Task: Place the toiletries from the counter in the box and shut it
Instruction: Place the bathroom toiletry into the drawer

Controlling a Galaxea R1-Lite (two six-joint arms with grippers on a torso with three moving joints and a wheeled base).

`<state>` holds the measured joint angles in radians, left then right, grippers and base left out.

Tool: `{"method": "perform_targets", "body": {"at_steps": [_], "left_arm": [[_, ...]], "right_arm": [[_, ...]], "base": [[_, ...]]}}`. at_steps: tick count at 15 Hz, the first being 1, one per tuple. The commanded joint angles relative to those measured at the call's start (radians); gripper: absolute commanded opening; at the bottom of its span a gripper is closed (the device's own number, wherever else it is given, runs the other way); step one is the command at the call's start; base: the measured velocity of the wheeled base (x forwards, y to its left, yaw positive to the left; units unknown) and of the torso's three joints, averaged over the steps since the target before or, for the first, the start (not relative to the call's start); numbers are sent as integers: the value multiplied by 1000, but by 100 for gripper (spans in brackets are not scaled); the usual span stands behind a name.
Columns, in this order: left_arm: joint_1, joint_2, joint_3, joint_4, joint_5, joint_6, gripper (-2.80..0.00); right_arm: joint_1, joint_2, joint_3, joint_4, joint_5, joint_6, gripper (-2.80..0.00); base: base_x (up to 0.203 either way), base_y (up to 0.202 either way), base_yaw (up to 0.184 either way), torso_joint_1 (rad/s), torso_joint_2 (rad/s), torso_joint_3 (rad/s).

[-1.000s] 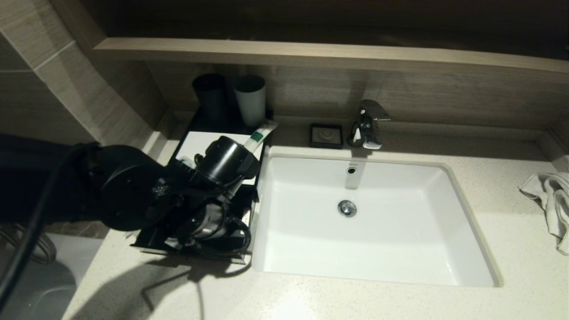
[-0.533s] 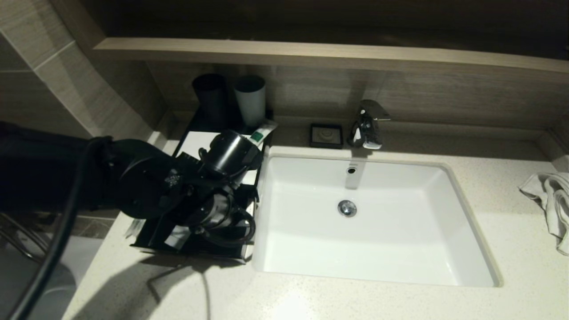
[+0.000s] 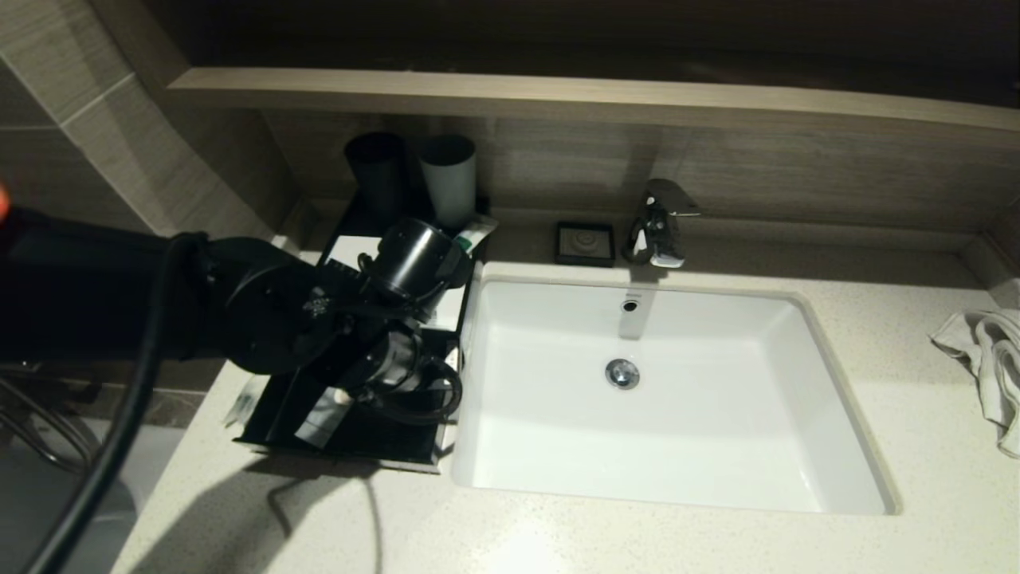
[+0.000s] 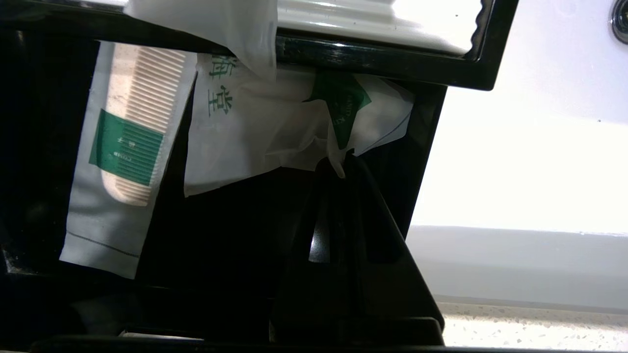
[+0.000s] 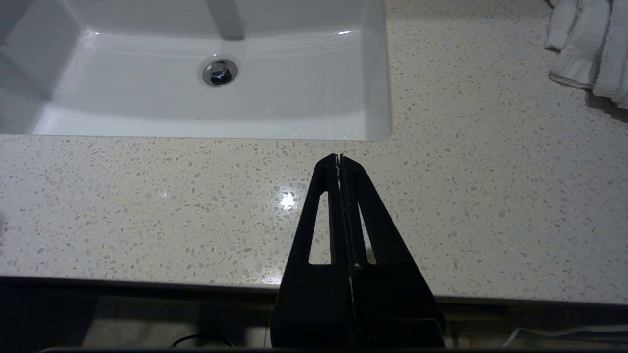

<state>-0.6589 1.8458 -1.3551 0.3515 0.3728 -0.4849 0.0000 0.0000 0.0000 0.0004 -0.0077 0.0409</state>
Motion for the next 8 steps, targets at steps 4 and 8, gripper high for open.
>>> {"method": "perform_targets", "body": {"at_steps": [4,8], "left_arm": [[1,4,-6,3,3,-15,-280],[1,15,-14,4,2,-15,-280]], "right_arm": [[0,0,0,0,0,1,-280],[0,0,0,0,0,1,-280]], "base": [[0,0,0,0,0,0],[0,0,0,0,0,0]]}}
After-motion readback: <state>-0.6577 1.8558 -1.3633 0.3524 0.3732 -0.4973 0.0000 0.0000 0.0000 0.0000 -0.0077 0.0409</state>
